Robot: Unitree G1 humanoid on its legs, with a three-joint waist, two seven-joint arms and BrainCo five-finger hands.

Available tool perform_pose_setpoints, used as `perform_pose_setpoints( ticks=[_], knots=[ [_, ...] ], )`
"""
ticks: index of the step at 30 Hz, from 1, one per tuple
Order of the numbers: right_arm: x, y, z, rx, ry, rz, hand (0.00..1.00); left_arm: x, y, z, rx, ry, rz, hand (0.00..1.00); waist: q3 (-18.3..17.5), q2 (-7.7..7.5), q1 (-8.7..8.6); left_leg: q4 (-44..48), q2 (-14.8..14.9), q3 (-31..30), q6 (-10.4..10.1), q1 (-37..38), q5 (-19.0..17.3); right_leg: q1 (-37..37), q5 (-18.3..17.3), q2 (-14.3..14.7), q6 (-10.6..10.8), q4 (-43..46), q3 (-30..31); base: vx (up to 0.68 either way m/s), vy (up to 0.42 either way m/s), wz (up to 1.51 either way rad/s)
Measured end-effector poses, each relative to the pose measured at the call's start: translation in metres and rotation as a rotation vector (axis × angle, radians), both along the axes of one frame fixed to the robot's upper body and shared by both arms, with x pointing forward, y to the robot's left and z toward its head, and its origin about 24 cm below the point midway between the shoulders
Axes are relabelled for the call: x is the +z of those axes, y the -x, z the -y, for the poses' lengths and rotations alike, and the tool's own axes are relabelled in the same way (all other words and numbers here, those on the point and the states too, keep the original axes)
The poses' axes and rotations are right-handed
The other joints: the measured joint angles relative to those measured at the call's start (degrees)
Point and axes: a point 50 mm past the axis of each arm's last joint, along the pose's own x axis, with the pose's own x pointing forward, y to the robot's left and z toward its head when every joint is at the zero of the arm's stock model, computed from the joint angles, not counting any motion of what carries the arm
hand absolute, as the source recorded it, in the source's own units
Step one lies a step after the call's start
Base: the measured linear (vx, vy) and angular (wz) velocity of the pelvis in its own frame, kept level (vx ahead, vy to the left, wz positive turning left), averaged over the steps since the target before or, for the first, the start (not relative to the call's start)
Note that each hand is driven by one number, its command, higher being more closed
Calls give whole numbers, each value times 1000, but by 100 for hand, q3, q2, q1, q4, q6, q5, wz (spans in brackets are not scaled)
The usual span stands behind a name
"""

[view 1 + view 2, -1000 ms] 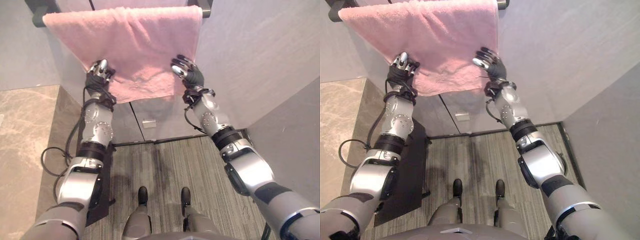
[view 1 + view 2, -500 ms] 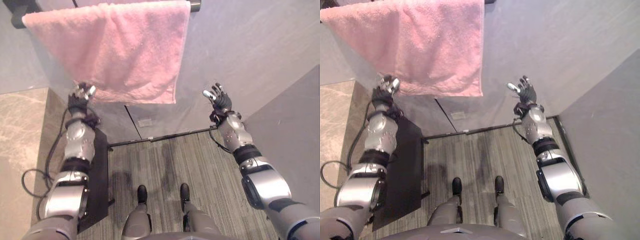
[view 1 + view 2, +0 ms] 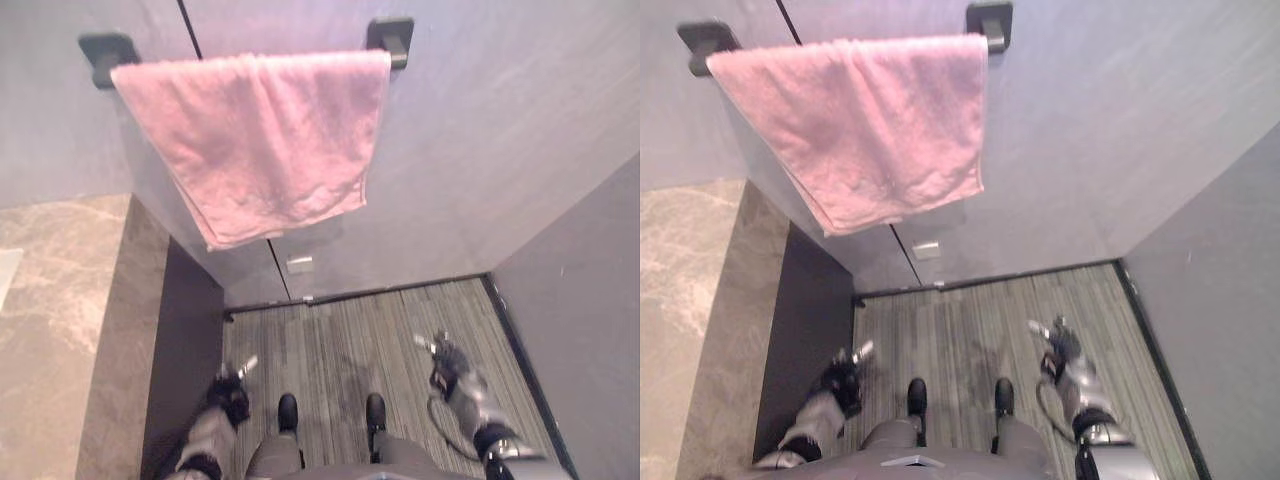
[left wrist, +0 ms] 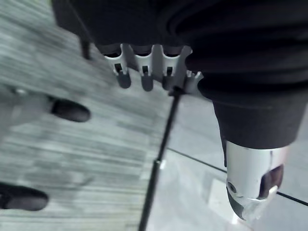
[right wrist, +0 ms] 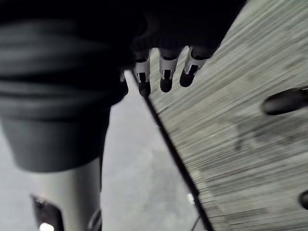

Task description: Organize washtable

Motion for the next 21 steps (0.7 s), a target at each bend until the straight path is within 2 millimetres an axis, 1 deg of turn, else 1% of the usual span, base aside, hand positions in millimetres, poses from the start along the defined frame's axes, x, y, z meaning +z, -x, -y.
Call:
perform_pose_setpoints(
  ticks=[2,3,4,5,6,8,9,10,11,12,14,15,16,17,18,19,20,21],
  knots=[
    [-21,48,6,-88,-26,-133,0,-11,26,10,-43,10,-91,0,-87,59,-18,0,-36,0,21,214,-89,220,-79,-21,29,2,-11,101,17,3],
    [-25,60,8,-122,-32,-164,0,-13,31,12,-68,2,-113,0,-113,70,-24,0,-45,1,26,268,-112,272,-100,-20,40,3,-13,104,14,0],
    [-30,81,13,-199,-48,-216,0,-16,41,14,-108,-14,-143,0,-167,83,-72,1,-54,13,22,370,-160,373,-132,-26,75,16,-9,91,16,-1],
    [-34,98,16,-272,-62,-254,0,-17,46,12,-122,-27,-159,0,-183,82,-127,2,-53,12,18,481,-195,433,-213,-25,74,110,-16,80,19,-3],
    [-35,106,18,-303,-66,-264,0,-17,47,11,-137,-36,-163,0,-191,82,-136,2,-50,15,11,532,-213,450,-263,-23,70,184,-14,62,13,-2],
    [-37,127,24,-382,-68,-297,0,-18,53,11,-148,-42,-177,0,-231,86,-233,7,-39,-8,9,712,-273,465,-485,-15,48,526,-21,43,1,-1],
    [-38,134,25,-396,-66,-310,0,-18,54,12,-143,-34,-177,0,-231,84,-245,46,-33,-34,1,722,-290,421,-610,-14,24,744,-45,14,-5,4],
    [-38,136,25,-397,-66,-313,0,-18,54,12,-143,-33,-176,0,-233,82,-246,54,-33,-44,1,724,-290,402,-647,-15,25,799,-53,-4,-14,17],
    [-38,137,24,-389,-64,-319,0,-18,54,12,-141,-30,-175,0,-220,71,-255,61,-32,-113,-7,711,-285,336,-763,-20,-7,1008,-109,-13,-33,28],
    [-38,132,21,-361,-64,-315,0,-18,54,9,-120,-30,-170,0,-161,46,-263,201,-25,-208,-33,595,-301,224,-874,-25,-55,1217,-182,-40,-67,41],
    [-38,121,16,-330,-69,-297,0,-16,53,4,-109,-43,-162,0,-97,6,-278,601,1,-428,-61,230,-359,50,-946,-31,-120,1434,-361,-62,-102,57],
    [-36,108,14,-290,-60,-276,0,-15,50,0,-105,-52,-153,0,-39,21,-287,884,28,-685,-76,-88,-376,-103,-994,-12,-180,1562,-589,-97,-145,95],
    [-33,90,13,-252,-52,-241,0,-13,45,0,-104,-55,-132,0,118,12,-280,1015,43,-934,-159,-326,-314,-265,-1088,-4,-249,1812,-833,-126,-161,101],
    [-31,80,13,-238,-48,-221,0,-12,44,0,-101,-57,-122,0,203,71,-265,1026,48,-1059,-200,-446,-219,-385,-1174,2,-306,1998,-953,-191,-171,109],
    [-28,68,12,-197,-30,-196,0,-11,41,0,-90,-59,-109,0,221,106,-270,973,22,-1291,-281,-695,21,-621,-1325,4,-387,2262,-1121,-268,-144,158],
    [-24,53,9,-138,-4,-170,0,-8,33,3,-84,-62,-76,0,219,54,-264,163,-65,-1376,-406,-747,1023,-799,-1408,-151,-589,2244,-1464,-301,-127,232],
    [-20,44,11,-125,15,-142,0,-3,17,6,-99,-66,-34,0,391,-6,-273,1219,-156,-40,260,-1078,298,-839,-1364,-525,-707,2239,-2171,-186,-82,244],
    [-18,40,13,-114,29,-122,0,-3,14,10,-106,-57,-25,0,394,9,-306,2408,-81,557,581,-1371,-421,-828,-1349,-630,-734,2203,-2431,-150,-158,241]
  ],
)
